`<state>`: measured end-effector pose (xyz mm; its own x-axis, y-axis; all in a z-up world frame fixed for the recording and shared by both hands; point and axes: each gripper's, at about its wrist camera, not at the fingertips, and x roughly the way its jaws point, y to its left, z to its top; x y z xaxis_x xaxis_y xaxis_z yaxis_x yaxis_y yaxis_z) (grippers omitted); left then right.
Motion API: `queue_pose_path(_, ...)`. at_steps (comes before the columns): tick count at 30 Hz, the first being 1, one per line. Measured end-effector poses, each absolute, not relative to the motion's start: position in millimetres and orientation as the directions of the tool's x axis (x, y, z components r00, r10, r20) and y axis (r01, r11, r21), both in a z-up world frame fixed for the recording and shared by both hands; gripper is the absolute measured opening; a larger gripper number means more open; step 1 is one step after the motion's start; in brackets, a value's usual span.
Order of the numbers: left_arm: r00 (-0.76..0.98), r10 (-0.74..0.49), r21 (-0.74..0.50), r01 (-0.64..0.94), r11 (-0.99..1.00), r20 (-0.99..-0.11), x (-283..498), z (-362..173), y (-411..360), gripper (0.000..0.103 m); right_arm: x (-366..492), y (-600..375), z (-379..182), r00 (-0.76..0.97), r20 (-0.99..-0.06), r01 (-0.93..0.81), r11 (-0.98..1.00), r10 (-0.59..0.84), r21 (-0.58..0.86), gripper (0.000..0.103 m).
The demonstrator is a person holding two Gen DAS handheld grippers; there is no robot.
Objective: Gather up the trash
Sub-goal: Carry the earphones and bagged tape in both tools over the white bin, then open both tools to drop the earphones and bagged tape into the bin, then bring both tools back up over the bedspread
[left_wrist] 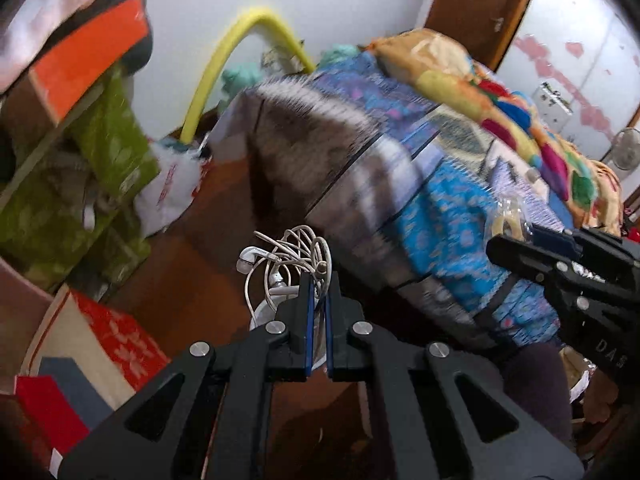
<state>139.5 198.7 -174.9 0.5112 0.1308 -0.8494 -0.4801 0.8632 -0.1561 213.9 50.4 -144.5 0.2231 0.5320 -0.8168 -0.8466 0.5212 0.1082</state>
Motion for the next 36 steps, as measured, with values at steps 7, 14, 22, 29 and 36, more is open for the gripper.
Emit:
queue_pose_path(7,0.413,0.086,-0.17,-0.545,0.821,-0.907,131.2,-233.0,221.4,0.003,219.1,89.1,-204.1,0.069,-0.897,-0.862,0.48,0.436,0.166,0.024)
queue_pose_path(14,0.332,0.042,-0.173,-0.59,0.788,-0.942,134.4,-277.9,233.3,0.003,223.6,117.5,-250.7,-0.063,-0.932,-0.859,0.456,0.357,0.233,0.024)
queue_pose_path(22,0.291,-0.002,-0.185,-0.603,0.776,-0.957,146.7,-301.2,239.9,0.003,224.6,138.0,-275.6,-0.136,-0.946,-0.853,0.451,0.295,0.263,0.033)
queue_pose_path(29,0.282,-0.029,-0.196,-0.586,0.786,-0.959,170.1,-307.7,240.4,0.003,237.6,125.1,-267.5,-0.11,-0.947,-0.851,0.463,0.302,0.246,0.033)
queue_pose_path(36,0.212,-0.038,-0.164,-0.618,0.769,-0.977,185.4,-325.6,245.4,0.02,243.8,107.7,-250.9,-0.025,-0.953,-0.862,0.476,0.301,0.172,0.033)
